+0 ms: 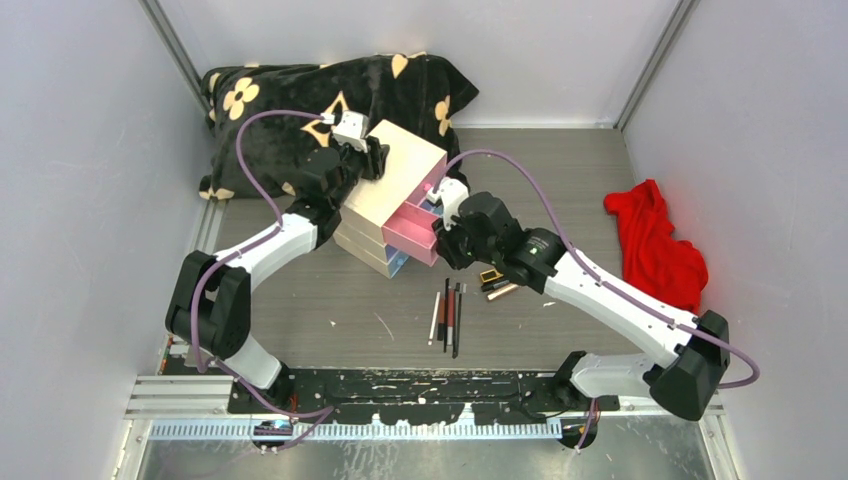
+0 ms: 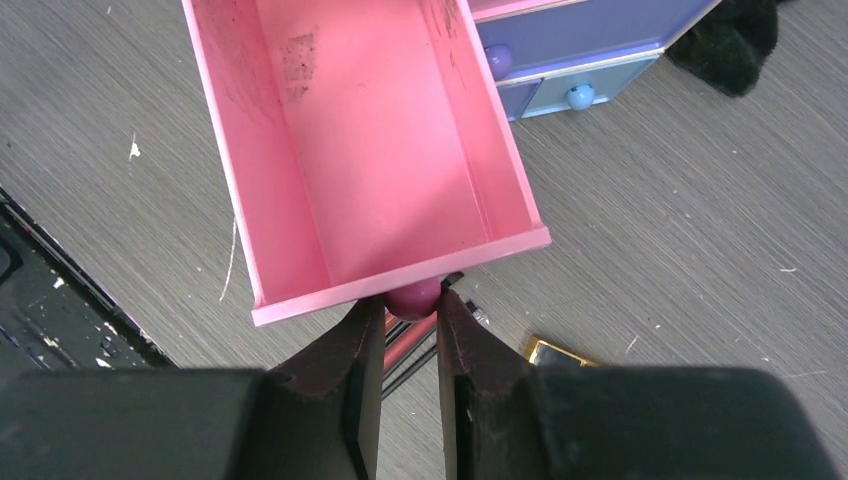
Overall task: Organize the makeup
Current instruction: Open the drawer in the storage box, then pick up the makeup brush from the center of the board.
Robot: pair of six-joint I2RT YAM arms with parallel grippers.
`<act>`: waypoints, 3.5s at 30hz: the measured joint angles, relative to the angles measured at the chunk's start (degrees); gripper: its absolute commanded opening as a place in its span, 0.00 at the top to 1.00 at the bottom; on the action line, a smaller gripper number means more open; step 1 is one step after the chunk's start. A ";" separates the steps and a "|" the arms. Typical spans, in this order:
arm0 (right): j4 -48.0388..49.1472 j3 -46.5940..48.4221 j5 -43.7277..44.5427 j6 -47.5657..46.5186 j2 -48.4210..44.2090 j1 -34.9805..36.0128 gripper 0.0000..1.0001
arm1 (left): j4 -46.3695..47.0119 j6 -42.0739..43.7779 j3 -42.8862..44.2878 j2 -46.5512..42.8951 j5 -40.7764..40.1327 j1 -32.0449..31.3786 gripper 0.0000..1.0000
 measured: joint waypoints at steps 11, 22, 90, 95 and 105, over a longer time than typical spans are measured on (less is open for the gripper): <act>0.24 -2.80 3.87 0.98 -2.78 0.00 0.83 | 0.00 0.00 0.00 0.00 -0.02 -0.15 0.52; -0.59 -3.67 6.19 1.07 -4.20 -0.31 0.43 | -0.02 0.02 0.00 0.00 -0.07 -0.17 0.52; 16.44 -35.98 18.53 50.86 0.07 8.52 0.57 | 0.33 0.04 -0.50 -0.44 0.22 -0.55 0.43; 17.59 -35.04 19.02 51.23 1.86 8.79 0.57 | 0.33 0.04 -0.48 -0.42 0.24 -0.55 0.43; 14.51 -32.92 21.20 54.53 3.80 9.70 0.59 | 0.33 0.04 -0.48 -0.42 0.24 -0.55 0.43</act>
